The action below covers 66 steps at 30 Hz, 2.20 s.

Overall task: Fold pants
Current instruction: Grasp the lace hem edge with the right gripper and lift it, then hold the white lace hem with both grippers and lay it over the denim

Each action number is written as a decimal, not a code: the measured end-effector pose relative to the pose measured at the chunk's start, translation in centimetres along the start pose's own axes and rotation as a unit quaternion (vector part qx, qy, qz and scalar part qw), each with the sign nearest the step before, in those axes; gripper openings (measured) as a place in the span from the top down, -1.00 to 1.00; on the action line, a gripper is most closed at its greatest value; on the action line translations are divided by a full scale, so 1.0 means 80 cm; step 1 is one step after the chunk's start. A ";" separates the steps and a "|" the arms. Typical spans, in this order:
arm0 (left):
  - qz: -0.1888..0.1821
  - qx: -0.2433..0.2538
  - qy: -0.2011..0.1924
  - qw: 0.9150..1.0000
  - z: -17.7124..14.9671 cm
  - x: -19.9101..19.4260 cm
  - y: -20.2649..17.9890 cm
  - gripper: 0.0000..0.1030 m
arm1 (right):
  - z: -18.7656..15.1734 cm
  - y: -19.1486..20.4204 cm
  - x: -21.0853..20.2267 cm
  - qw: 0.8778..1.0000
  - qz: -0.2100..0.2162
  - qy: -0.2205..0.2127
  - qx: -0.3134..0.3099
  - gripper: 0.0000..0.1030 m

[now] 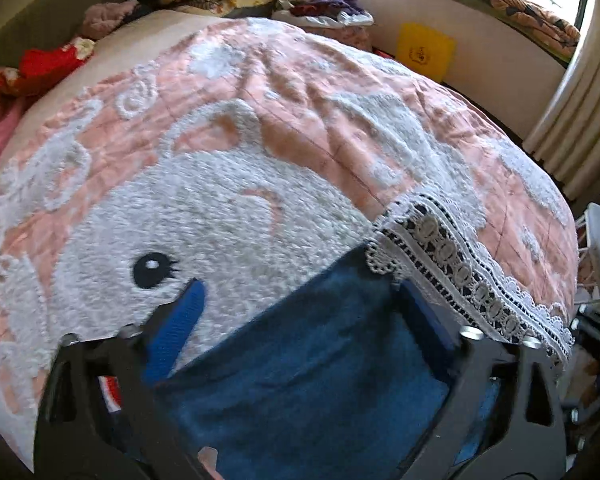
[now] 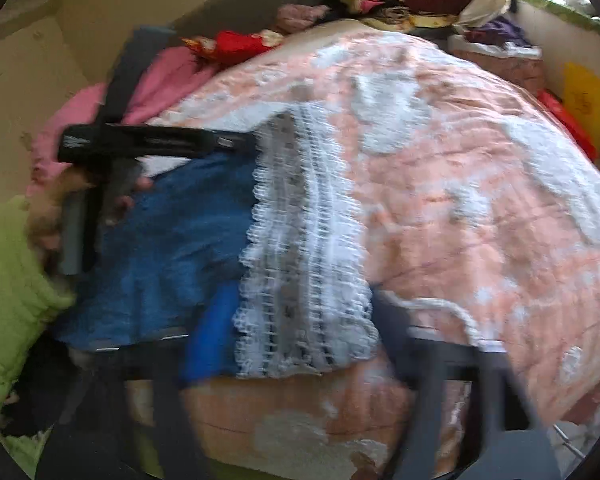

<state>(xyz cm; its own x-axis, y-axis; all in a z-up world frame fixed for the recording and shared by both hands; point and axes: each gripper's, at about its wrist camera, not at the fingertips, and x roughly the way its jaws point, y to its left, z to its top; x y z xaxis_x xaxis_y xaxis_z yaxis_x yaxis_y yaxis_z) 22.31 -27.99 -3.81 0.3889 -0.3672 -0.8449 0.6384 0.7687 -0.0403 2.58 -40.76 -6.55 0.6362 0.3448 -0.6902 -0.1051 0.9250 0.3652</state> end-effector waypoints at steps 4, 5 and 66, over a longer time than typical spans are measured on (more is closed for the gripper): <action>-0.033 0.009 -0.008 0.999 -0.003 0.002 -0.010 -0.01 | 0.003 -0.006 0.006 1.000 0.014 0.004 0.013 -0.10; -0.040 0.011 -0.010 0.999 -0.003 0.003 -0.012 -0.01 | 0.004 -0.010 0.011 0.999 0.025 0.008 0.024 -0.18; -0.117 -0.344 -0.157 0.918 -0.278 -0.200 0.227 0.20 | -0.073 0.346 0.039 0.901 0.061 0.019 -0.429 -0.23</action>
<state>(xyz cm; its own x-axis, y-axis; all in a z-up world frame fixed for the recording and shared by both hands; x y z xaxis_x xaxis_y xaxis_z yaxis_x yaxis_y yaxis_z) 12.92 3.48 -2.89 0.5358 -0.6146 -0.5789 0.1999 0.7585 -0.6203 -2.77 -13.15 -2.24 0.5556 0.4416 -0.7045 -0.7347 0.6574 -0.1673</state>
